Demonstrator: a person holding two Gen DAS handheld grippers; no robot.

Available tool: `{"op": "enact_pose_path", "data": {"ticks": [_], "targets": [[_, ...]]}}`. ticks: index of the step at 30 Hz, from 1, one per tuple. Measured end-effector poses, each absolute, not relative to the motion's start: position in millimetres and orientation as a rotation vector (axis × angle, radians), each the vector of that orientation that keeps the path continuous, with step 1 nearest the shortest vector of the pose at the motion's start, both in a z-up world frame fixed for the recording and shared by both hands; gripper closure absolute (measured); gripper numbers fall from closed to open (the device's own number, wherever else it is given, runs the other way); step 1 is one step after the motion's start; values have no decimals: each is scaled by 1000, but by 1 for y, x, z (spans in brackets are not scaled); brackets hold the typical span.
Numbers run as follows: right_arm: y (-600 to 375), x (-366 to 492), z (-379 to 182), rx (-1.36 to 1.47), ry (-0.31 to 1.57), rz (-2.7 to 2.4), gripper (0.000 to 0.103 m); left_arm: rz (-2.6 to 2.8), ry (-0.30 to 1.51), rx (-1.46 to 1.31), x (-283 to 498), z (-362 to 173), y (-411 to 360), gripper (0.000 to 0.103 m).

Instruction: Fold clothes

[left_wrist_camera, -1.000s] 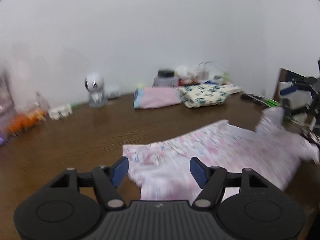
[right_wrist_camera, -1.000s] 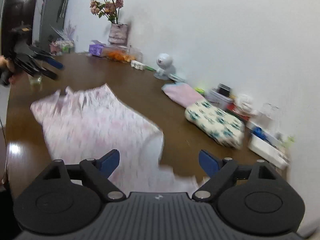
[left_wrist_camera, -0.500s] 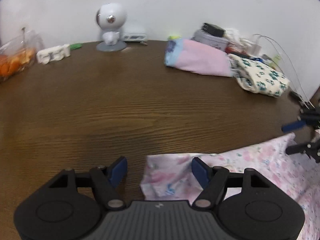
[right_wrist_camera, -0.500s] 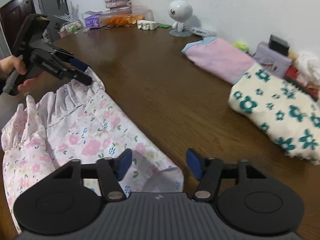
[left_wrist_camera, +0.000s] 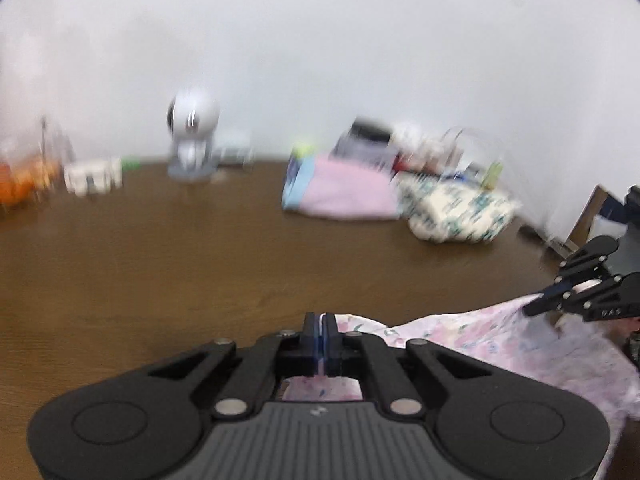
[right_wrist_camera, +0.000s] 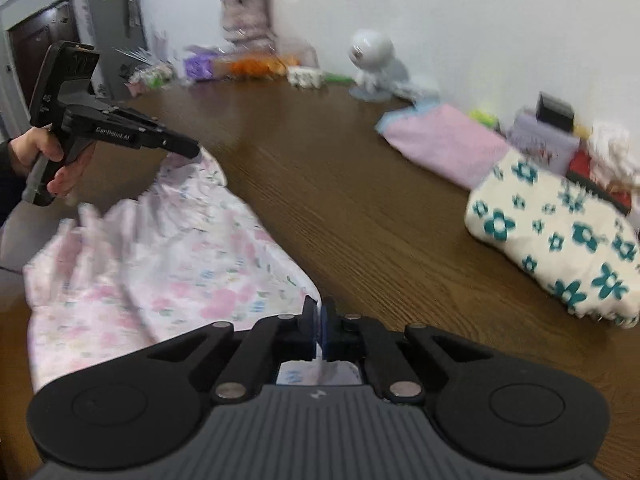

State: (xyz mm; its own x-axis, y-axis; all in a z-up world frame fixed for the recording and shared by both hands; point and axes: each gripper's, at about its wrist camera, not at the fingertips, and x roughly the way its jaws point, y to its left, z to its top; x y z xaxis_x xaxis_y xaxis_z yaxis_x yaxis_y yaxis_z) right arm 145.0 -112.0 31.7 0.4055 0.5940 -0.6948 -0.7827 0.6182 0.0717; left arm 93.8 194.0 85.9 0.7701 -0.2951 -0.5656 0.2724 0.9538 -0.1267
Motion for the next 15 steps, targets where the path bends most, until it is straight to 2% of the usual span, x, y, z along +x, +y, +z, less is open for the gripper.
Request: {"op": "enact_pose_path", "data": {"ticks": [5, 8, 15], "targets": [[-124, 78, 63, -327, 694, 964, 101, -206, 538, -11, -10, 101, 170, 103], [-127, 37, 64, -373, 704, 988, 101, -168, 566, -70, -55, 87, 169, 102], [-119, -22, 31, -488, 805, 1076, 99, -44, 665, -123, -91, 35, 180, 101]]}}
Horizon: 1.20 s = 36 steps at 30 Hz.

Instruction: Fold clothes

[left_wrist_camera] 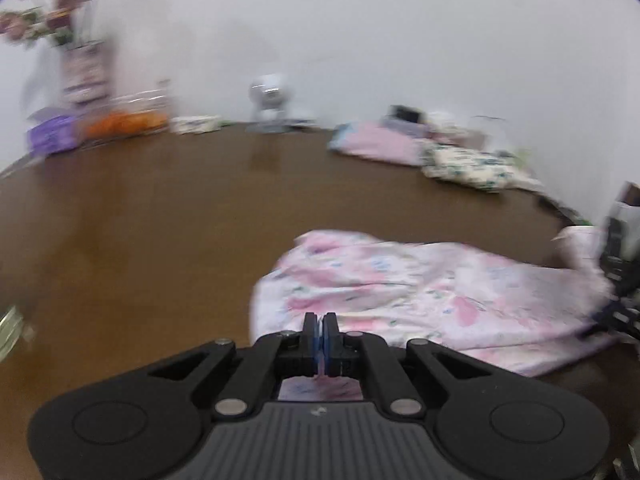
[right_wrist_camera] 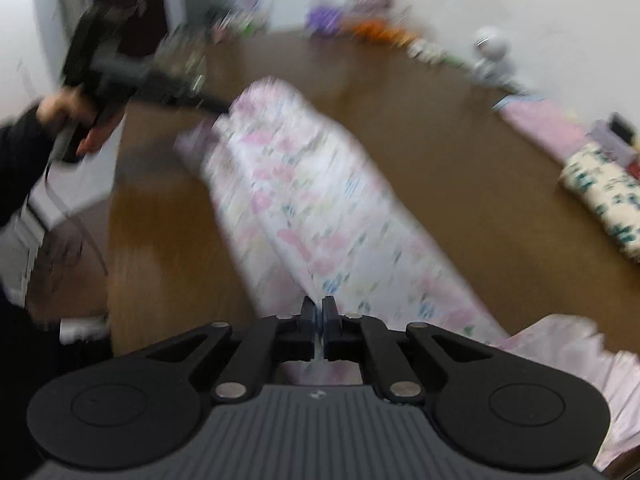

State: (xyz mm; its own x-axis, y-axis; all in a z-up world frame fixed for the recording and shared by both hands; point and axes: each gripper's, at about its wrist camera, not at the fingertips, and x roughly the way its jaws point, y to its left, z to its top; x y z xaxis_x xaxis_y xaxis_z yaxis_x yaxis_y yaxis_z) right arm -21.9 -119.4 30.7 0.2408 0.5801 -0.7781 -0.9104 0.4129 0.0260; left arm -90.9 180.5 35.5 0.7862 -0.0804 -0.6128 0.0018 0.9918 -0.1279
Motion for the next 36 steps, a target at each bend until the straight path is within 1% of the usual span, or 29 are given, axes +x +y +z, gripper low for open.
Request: {"op": "enact_pose_path", "data": {"ticks": [1, 2, 4, 5, 7, 10, 12, 14, 15, 17, 19, 20, 22, 23, 26, 32, 34, 35, 36], "targets": [[-120, -25, 32, -484, 805, 1087, 98, -23, 669, -142, -94, 33, 186, 97], [-122, -27, 36, -476, 796, 1093, 94, -19, 676, -171, -98, 34, 191, 97], [-129, -27, 51, -431, 737, 1070, 73, -15, 657, -207, -108, 48, 197, 97], [-132, -26, 58, -399, 710, 1053, 71, -10, 627, -210, -109, 57, 195, 97], [-134, -21, 65, -320, 671, 1021, 71, 3, 560, -211, -109, 75, 189, 96], [-121, -13, 53, -255, 682, 969, 71, -64, 579, -211, -78, 75, 173, 91], [-109, -10, 39, -225, 729, 941, 72, -120, 590, -189, -60, 77, 154, 87], [-103, -17, 23, -229, 792, 921, 73, -192, 587, -125, -45, 75, 130, 68], [-103, -25, 16, -239, 812, 903, 74, -201, 611, -87, -38, 66, 120, 68], [-116, -36, 10, -209, 803, 858, 73, -189, 703, -62, -32, 45, 111, 78], [-141, -45, 15, -146, 780, 798, 72, -177, 775, -61, -32, 26, 111, 81], [-160, -49, 22, -107, 745, 764, 69, -173, 787, -79, -37, 20, 119, 81], [-200, -54, 38, -30, 672, 664, 49, -170, 769, -104, -49, 13, 130, 81], [-221, -51, 44, 7, 651, 585, 47, -168, 760, -108, -54, 12, 132, 80], [-274, -26, 47, 97, 663, 315, 46, -161, 736, -131, -64, 9, 139, 79], [-294, 32, 26, 186, 703, 159, 46, -161, 714, -120, -65, 12, 143, 80], [-293, 48, 18, 199, 727, 164, 46, -156, 716, -128, -58, 10, 146, 85], [-292, 56, 14, 205, 741, 166, 47, -154, 720, -144, -56, 10, 150, 86], [-292, 64, 9, 218, 751, 163, 52, -158, 722, -162, -55, 10, 153, 86]]}}
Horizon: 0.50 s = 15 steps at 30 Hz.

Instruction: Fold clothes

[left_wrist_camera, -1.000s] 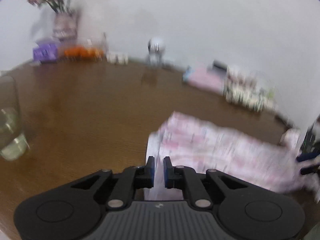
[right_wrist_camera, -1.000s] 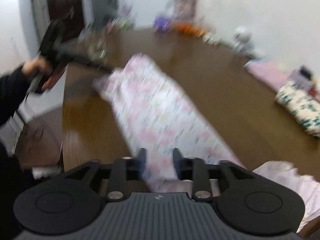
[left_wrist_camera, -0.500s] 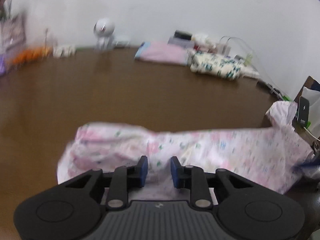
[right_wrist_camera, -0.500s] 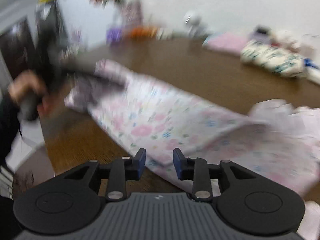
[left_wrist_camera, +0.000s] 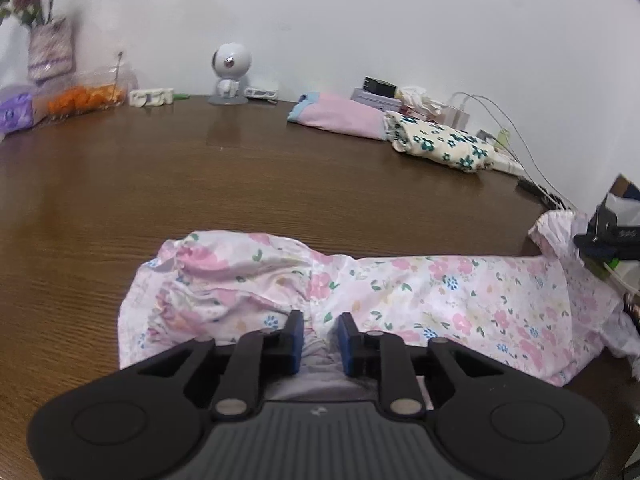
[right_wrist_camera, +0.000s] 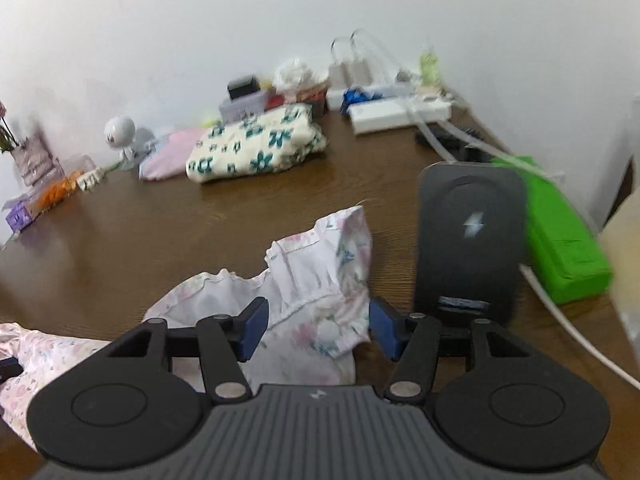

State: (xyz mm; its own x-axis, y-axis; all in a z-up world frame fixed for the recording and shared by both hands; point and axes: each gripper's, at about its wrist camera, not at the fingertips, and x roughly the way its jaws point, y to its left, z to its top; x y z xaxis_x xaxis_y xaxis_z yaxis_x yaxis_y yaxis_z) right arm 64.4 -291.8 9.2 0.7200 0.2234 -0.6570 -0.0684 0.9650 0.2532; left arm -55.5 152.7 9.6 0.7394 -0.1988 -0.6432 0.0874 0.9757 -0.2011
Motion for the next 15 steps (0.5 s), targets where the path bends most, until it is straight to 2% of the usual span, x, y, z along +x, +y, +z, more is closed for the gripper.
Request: {"op": "enact_pose_path", "data": {"ticks": [2, 3, 9, 15], "targets": [[-294, 74, 0, 260, 756, 159, 80, -165, 722, -174, -56, 9, 155, 86], [-298, 73, -3, 282, 745, 161, 100, -165, 722, -175, -56, 9, 156, 87], [-326, 13, 32, 298, 551, 205, 102, -162, 722, -177, -57, 9, 156, 87], [-337, -57, 32, 293, 279, 439, 101, -150, 720, -180, -57, 9, 156, 87]]}}
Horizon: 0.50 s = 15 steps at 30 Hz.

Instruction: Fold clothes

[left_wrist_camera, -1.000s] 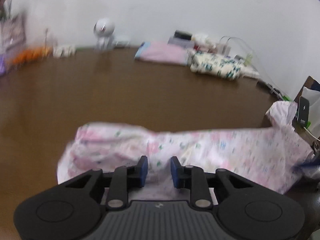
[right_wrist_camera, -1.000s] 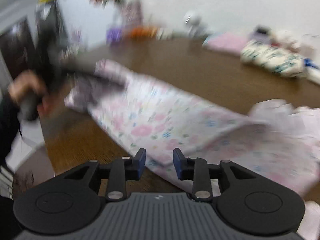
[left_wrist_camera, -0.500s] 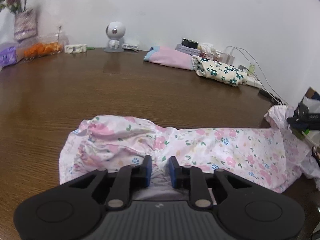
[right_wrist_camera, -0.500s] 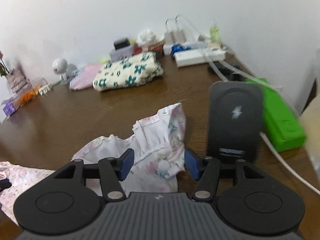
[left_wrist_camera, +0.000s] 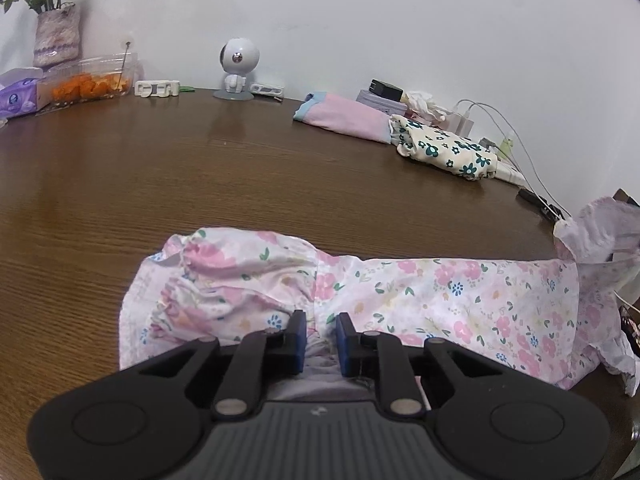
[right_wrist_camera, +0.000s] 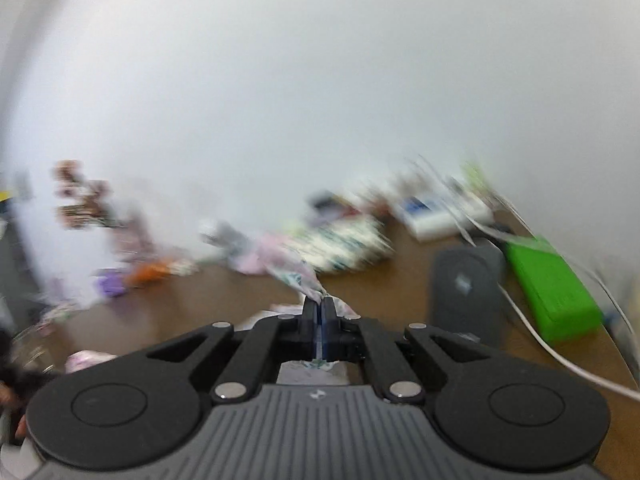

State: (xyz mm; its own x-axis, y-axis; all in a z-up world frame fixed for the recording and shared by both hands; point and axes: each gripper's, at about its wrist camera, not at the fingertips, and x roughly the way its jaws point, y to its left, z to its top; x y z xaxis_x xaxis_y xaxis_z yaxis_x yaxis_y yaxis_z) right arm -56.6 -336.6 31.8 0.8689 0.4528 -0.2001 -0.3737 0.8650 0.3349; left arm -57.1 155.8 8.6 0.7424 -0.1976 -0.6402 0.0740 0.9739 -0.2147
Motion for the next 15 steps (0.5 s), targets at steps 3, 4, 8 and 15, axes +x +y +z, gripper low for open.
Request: {"op": "enact_pose_path", "data": {"ticks": [3, 4, 8, 15], "targets": [[-307, -66, 53, 238, 188, 558, 101, -160, 720, -235, -59, 10, 161, 84], [-291, -69, 61, 191, 161, 626, 101, -165, 713, -264, -61, 11, 165, 82], [-198, -74, 65, 8, 216, 998, 101, -198, 667, -361, -73, 21, 182, 80], [-88, -63, 12, -243, 454, 1085, 101, -437, 562, -407, -92, 50, 176, 52]]}}
